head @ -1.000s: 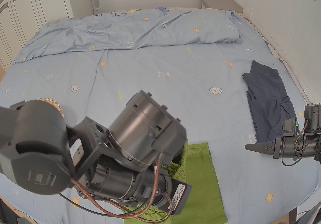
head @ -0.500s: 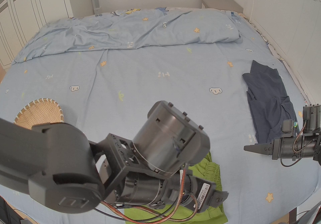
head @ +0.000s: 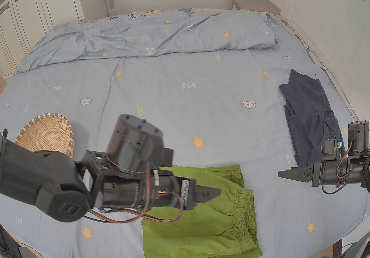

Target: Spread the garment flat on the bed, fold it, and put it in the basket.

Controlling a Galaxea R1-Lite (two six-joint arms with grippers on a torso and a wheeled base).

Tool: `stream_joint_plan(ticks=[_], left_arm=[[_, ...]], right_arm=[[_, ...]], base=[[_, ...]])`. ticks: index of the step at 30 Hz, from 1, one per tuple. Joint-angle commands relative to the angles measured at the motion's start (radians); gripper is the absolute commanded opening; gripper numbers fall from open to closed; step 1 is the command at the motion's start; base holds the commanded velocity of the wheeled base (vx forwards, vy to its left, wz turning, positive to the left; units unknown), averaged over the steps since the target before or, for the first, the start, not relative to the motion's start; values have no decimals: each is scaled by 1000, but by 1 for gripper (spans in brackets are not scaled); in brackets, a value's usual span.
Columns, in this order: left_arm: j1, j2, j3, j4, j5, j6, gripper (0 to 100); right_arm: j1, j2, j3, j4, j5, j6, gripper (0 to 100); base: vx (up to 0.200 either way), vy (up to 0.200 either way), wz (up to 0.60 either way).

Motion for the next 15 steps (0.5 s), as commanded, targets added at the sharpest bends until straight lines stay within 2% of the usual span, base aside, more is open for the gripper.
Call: stream_joint_plan(ticks=[1,3,4,5,6,9,13,15], left_arm=[[221,-133,202,-36,-154,-97,100],[291,-158,268,-79,-226,-108,100],[296,-158,273,-82,-231,-108,100],[343,-163,325,-129,-289,-109,100],[365,-158,354,-157,-314,-109,100],[405,-152,426,-237,-333,-108,100],[414,-100,483,-323,-333,-103,100],[414,-54,492,-363,-333,-100,100]], right_arm=[[56,-54,8,3,-9,2,100],[93,-80,16,5,-11,2,100],[96,-82,16,5,-11,4,100],[137,-111,22,6,-9,5,100],[167,-123,25,6,-9,5,100],[239,-123,19,5,-9,5,100],[334,-69,-4,-4,-11,4,100],[355,-20,-35,-7,-9,4,100]], base=[[0,0,0],[0,0,0],[0,0,0],[0,0,0],[0,0,0],[0,0,0],[0,0,0],[0,0,0]])
